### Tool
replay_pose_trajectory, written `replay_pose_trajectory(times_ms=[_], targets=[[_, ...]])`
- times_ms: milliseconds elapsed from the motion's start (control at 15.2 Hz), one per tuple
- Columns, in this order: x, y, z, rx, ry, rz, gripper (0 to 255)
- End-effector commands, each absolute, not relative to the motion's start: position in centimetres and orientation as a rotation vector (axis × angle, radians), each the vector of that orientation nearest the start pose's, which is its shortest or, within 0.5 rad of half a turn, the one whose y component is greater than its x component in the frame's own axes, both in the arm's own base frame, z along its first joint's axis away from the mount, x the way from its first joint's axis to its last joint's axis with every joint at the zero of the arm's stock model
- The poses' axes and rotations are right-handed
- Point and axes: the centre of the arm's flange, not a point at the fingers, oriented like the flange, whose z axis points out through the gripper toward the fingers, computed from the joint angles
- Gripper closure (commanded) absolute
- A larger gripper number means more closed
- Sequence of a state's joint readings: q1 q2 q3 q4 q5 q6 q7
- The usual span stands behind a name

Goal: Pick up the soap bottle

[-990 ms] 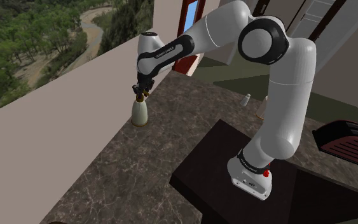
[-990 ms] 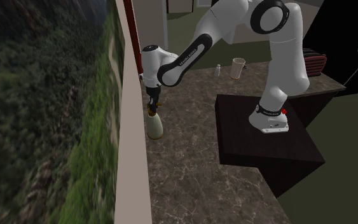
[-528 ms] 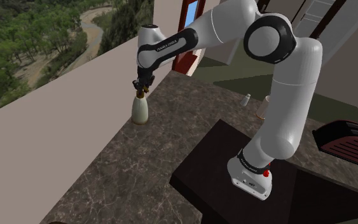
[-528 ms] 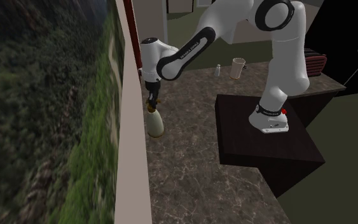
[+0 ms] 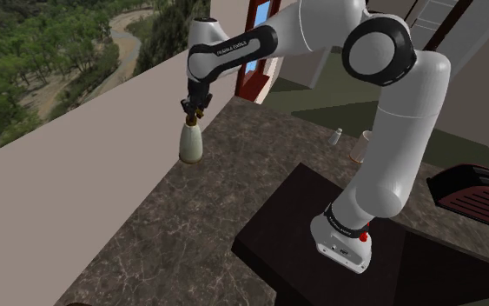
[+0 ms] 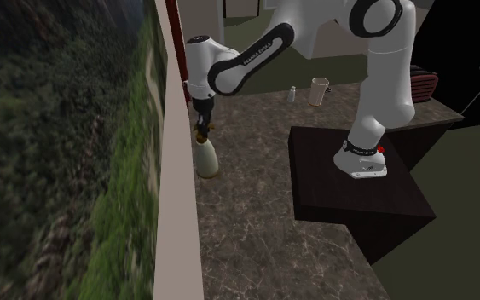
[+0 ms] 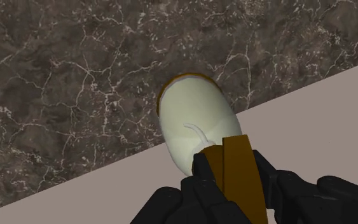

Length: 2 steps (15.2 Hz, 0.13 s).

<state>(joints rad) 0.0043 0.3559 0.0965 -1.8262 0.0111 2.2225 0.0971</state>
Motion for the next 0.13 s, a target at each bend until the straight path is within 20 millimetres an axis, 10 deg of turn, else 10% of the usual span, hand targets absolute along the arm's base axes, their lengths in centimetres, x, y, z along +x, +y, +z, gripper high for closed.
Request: replay_pose_trajectory(times_ms=[0, 66], targets=[[63.79, 6.19, 35.14, -3.095, 0.015, -0.059, 255], [63.80, 6.19, 35.14, -3.095, 0.015, -0.059, 255]])
